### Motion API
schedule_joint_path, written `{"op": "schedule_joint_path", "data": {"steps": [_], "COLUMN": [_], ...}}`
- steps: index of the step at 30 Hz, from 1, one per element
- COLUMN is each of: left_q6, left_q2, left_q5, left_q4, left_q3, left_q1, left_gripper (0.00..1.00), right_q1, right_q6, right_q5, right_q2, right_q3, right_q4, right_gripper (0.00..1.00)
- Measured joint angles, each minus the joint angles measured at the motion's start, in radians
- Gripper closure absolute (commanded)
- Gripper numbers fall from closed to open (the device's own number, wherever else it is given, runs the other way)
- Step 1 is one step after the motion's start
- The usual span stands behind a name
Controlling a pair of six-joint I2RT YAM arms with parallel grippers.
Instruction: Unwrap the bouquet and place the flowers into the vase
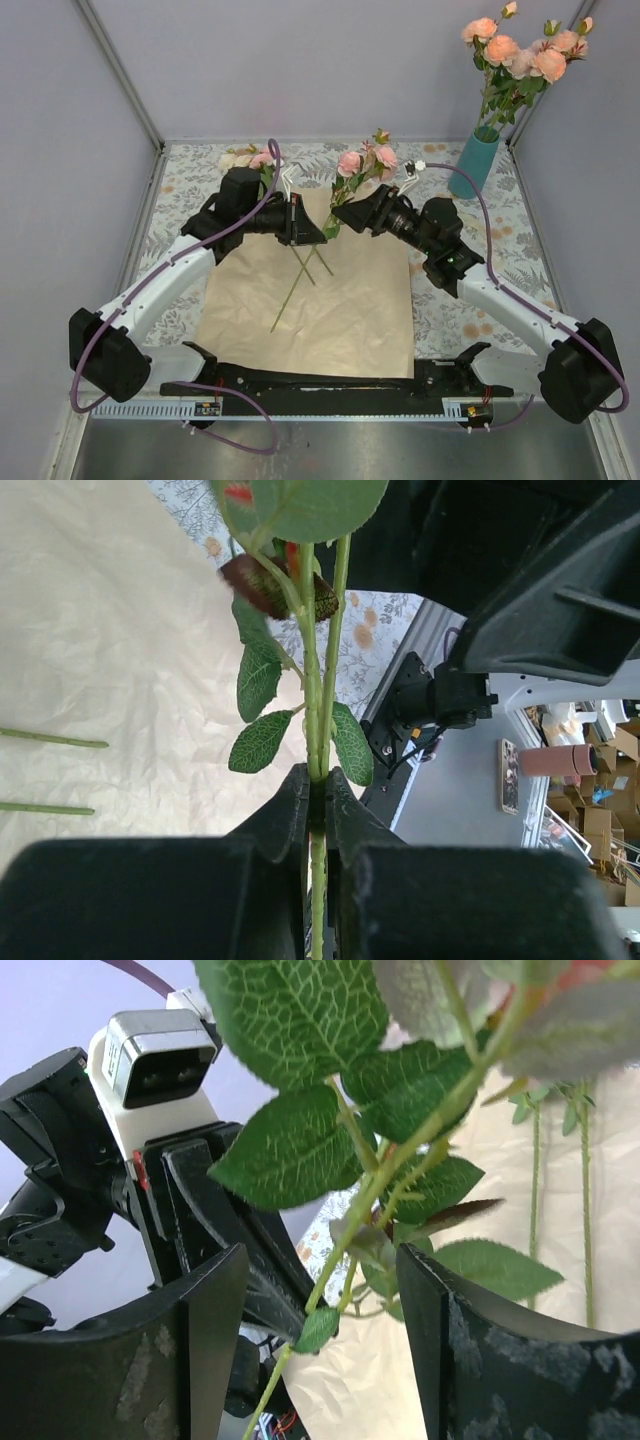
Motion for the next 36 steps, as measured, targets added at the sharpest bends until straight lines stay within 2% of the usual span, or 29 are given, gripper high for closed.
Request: {"op": "schedule_joint_path", "data": {"steps": [4,7,8,11,12,13,17,21,22,23,27,31,36], "left_q6": [-0.003,-0.002,-0.003,-0.002,-0.003,-0.002,0.020,0.028,0.028,0.031,0.048,0.075,0.104], "left_q2": [-0.034,-0.066,-0.071,-0.077,-0.076,-0.076,-0.080,-0.104,-0.112,-0.122,-0.198,-0.288,-0.340], "left_q5": [0.005,0.005,0.005,0.010,0.007,0.005,-0.008,-0.020,-0.024,-0.029,-0.072,-0.153,-0.238], "left_q4": [-0.002,-0.001,-0.001,0.000,-0.001,-0.004,-0.007,-0.028,-0.032,-0.035,-0.056,-0.088,-0.114], "left_q3": [-0.009,-0.009,-0.009,-0.009,-0.009,-0.009,-0.009,-0.008,-0.008,-0.008,-0.027,-0.068,-0.086], "left_q1": [-0.002,-0.004,-0.005,-0.007,-0.007,-0.007,-0.008,-0.009,-0.010,-0.010,-0.011,-0.014,-0.024], "left_gripper": [1.00,1.00,1.00,0.99,0.96,0.90,0.46,0.24,0.05,0.01,0.01,0.01,0.01], "right_q1": [0.023,0.036,0.039,0.045,0.046,0.048,0.058,0.056,0.056,0.056,0.053,0.043,-0.050], "right_q6": [-0.001,0.000,0.000,0.000,-0.001,0.003,-0.010,-0.119,-0.150,-0.201,-0.398,-0.628,-0.903], "right_q5": [0.000,0.000,0.001,0.008,0.007,0.008,0.019,0.090,0.109,0.136,0.256,0.459,0.666], "right_q2": [0.055,0.101,0.114,0.128,0.128,0.127,0.117,0.071,0.058,0.037,-0.050,-0.131,-0.153], "right_q3": [0.039,0.077,0.089,0.101,0.101,0.101,0.100,0.106,0.111,0.121,0.164,0.214,0.302], "right_q4": [0.025,0.027,0.029,0.043,0.049,0.060,0.084,0.021,-0.001,-0.036,-0.128,-0.156,-0.134], "right_gripper": [0.35,0.46,0.54,0.85,0.96,1.00,1.00,1.00,1.00,1.00,1.00,1.00,1.00]}}
